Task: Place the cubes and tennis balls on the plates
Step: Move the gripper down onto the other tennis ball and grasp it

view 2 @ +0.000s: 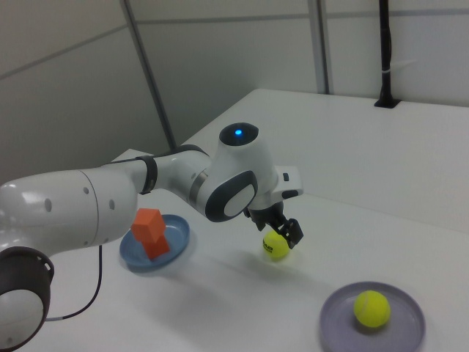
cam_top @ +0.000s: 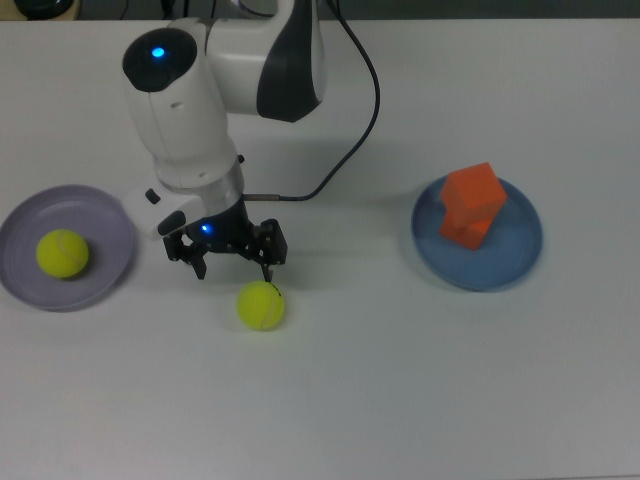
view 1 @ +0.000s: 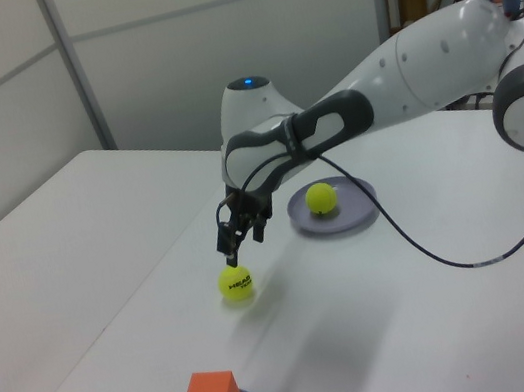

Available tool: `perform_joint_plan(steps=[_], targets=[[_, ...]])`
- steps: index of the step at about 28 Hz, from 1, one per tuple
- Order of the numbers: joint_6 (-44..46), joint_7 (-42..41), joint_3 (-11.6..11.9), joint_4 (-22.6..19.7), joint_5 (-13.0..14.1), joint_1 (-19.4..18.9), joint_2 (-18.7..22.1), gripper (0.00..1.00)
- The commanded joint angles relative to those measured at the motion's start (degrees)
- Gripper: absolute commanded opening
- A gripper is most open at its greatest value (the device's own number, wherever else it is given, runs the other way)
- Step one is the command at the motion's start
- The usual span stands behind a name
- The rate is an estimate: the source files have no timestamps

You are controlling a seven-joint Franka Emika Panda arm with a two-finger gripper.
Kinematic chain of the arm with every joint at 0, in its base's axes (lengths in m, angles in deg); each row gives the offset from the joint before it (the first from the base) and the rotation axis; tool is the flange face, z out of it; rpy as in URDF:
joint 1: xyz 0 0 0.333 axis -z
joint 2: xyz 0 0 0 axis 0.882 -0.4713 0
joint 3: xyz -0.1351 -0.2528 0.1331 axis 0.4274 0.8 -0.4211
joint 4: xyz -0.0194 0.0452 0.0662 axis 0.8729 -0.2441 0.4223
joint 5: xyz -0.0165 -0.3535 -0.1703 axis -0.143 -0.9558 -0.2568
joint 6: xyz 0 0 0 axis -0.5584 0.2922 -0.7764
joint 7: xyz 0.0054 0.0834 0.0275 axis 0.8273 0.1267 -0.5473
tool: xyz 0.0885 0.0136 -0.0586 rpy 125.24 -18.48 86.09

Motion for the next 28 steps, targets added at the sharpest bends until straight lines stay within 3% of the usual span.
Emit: perform_joint_plan(steps=[1, 8, 17, 21, 22, 23, 27, 28], targets=[[-2.4, 1.5, -0.8, 2.4, 1.2, -0.6, -2.7, 1.00], [-5.2, 2.4, -3.0, 2.4, 1.0, -0.8, -3.7, 1.00], [-9.7, 2.4, -3.2, 2.4, 0.5, -1.4, -6.9, 1.00], [-11.3, 2.3, -3.1, 2.4, 0.4, -1.3, -8.1, 0.90], [-11.4, 2.4, -3.1, 2.4, 0.3, -1.3, -8.2, 0.86], [-11.4, 2.4, -3.1, 2.4, 0.3, -1.3, -8.3, 0.69], [-11.4, 2.7, -3.0, 2.4, 0.6, -1.3, -8.2, 0.23], [-11.3, 3.4, -2.7, 2.5, 0.7, -1.3, -8.0, 0.06]])
